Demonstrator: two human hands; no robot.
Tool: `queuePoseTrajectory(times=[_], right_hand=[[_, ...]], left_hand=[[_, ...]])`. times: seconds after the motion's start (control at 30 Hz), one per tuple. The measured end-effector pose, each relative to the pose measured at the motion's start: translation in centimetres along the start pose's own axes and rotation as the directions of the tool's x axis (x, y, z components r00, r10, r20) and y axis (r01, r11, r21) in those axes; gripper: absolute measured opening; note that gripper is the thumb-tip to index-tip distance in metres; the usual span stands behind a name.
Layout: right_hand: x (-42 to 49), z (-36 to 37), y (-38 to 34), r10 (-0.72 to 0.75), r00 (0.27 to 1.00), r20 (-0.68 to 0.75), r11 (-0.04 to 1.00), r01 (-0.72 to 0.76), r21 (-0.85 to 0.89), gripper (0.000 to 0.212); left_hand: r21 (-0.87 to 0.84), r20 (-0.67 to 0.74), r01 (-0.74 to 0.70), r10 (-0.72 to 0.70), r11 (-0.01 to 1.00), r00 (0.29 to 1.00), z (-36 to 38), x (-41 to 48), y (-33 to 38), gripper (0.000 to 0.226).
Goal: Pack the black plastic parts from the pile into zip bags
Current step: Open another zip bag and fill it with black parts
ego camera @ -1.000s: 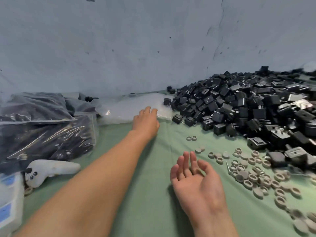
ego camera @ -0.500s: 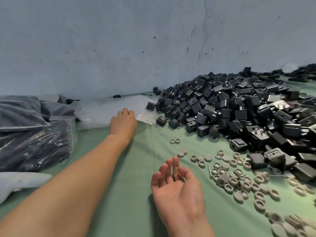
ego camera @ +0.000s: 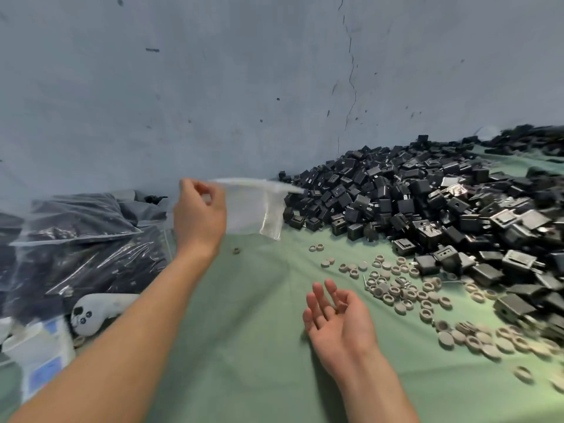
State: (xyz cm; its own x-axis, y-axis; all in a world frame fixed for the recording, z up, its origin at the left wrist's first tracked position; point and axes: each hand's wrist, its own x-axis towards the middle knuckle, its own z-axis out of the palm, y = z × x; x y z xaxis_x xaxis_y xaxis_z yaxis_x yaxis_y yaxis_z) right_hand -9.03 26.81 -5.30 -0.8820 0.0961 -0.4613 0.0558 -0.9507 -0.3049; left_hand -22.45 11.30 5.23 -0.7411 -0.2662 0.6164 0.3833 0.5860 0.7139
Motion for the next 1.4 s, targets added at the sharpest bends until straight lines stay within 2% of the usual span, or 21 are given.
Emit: queuePoseTrajectory(times=[0.07,0.13,0.2,0.27,0.3,0.37,0.47,0.53,0.6,0.7,0.77,0.83,0.97,1.03,1.1,1.17,1.2,1.23,1.3,1.4], right_hand=[[-1.2,-0.2,-0.2,-0.021,1.0,0.009,0.997,0.021,-0.078,0.023],[-2.3,-0.6,-0.8,-0.026,1.0,0.007,0.99,0.026,-0.136,0.025],[-3.5,-1.4,-1.7,-0.025,1.0,-0.008,0.983,0.023,-0.185,0.032],[-4.4,-2.5,-2.8,-0.02,0.999,-0.028,0.977,0.014,-0.211,0.038],[-4.9,-3.0,-3.4,-0.018,0.999,-0.032,0.976,0.01,-0.219,0.04],[-5.8,-3.7,-4.4,-0.021,0.999,-0.034,0.967,0.012,-0.253,0.043],[-6.7,-4.0,-4.9,-0.068,0.996,-0.054,0.92,0.041,-0.39,0.037],[-7.1,-3.7,-4.3,-0.15,0.986,-0.073,0.824,0.083,-0.56,0.032],[-7.5,-3.5,-3.4,-0.272,0.961,-0.044,0.621,0.14,-0.771,0.035],[-8.1,-3.6,-1.7,-0.435,0.893,0.117,0.187,0.216,-0.958,0.034],[-8.7,-3.7,-1.0,-0.494,0.849,0.187,0.033,0.233,-0.972,0.029],[-9.1,-3.9,-0.6,-0.5,0.839,0.215,-0.024,0.235,-0.972,0.021],[-9.6,-4.4,-0.7,-0.5,0.833,0.238,-0.073,0.233,-0.97,0.015],[-9.8,-4.6,-0.9,-0.558,0.778,0.289,-0.152,0.246,-0.957,0.018],[-10.1,-4.5,-1.2,-0.581,0.714,0.39,-0.249,0.3,-0.921,0.024],[-10.1,-4.5,-1.2,-0.546,0.661,0.515,-0.36,0.37,-0.856,0.029],[-10.0,-4.5,-1.2,-0.521,0.643,0.562,-0.425,0.376,-0.824,0.031],[-9.8,-4.7,-1.2,-0.498,0.633,0.592,-0.488,0.36,-0.795,0.032],[-9.2,-4.9,-1.4,-0.465,0.65,0.601,-0.563,0.307,-0.767,0.033],[-8.5,-5.1,-1.7,-0.437,0.686,0.582,-0.549,0.309,-0.777,0.033]], left_hand=[[-0.218,0.077,0.01,0.007,0.976,0.997,-3.0,-2.9,2.5,0.017],[-0.319,0.249,0.022,0.062,0.947,0.966,-5.5,-7.1,3.3,0.019],[-0.319,0.47,0.078,0.086,0.945,0.879,-7.4,-11.5,2.6,0.023],[-0.254,0.634,0.136,0.058,0.958,0.771,-8.5,-15.1,0.6,0.015],[-0.185,0.67,0.133,0.026,0.974,0.742,-9.1,-16.3,-0.5,0.032],[-0.061,0.653,0.079,-0.02,0.995,0.757,-10.3,-17.7,-2.4,0.064],[0.015,0.486,0.139,-0.129,0.99,0.865,-12.6,-18.6,-4.1,0.072],[-0.011,0.369,0.225,-0.205,0.974,0.907,-13.6,-19.0,-4.4,0.06],[0.009,0.315,0.214,-0.206,0.977,0.926,-13.8,-20.0,-4.2,0.042],[0.104,0.394,-0.005,-0.036,0.995,0.918,-13.0,-22.0,-3.0,0.019],[0.237,0.495,-0.175,0.036,0.956,0.868,-12.3,-22.8,-2.3,0.039],[0.341,0.517,-0.229,0.021,0.912,0.856,-11.5,-23.0,-1.6,0.049],[0.461,0.558,-0.234,-0.074,0.856,0.827,-10.2,-23.2,-1.7,0.042],[0.438,0.657,-0.299,-0.075,0.848,0.75,-10.1,-23.4,-2.4,0.042],[0.283,0.783,-0.35,-0.005,0.893,0.622,-10.2,-23.2,-2.9,0.043],[0.118,0.861,-0.324,0.066,0.939,0.505,-10.4,-22.5,-3.1,0.046],[0.075,0.872,-0.303,0.085,0.95,0.482,-10.5,-21.9,-3.2,0.048],[0.064,0.868,-0.292,0.091,0.954,0.488,-10.7,-21.4,-3.2,0.051],[0.098,0.825,-0.269,0.073,0.958,0.56,-11.0,-20.7,-3.5,0.054],[0.068,0.741,-0.233,0.107,0.97,0.663,-10.8,-20.4,-3.1,0.046]])
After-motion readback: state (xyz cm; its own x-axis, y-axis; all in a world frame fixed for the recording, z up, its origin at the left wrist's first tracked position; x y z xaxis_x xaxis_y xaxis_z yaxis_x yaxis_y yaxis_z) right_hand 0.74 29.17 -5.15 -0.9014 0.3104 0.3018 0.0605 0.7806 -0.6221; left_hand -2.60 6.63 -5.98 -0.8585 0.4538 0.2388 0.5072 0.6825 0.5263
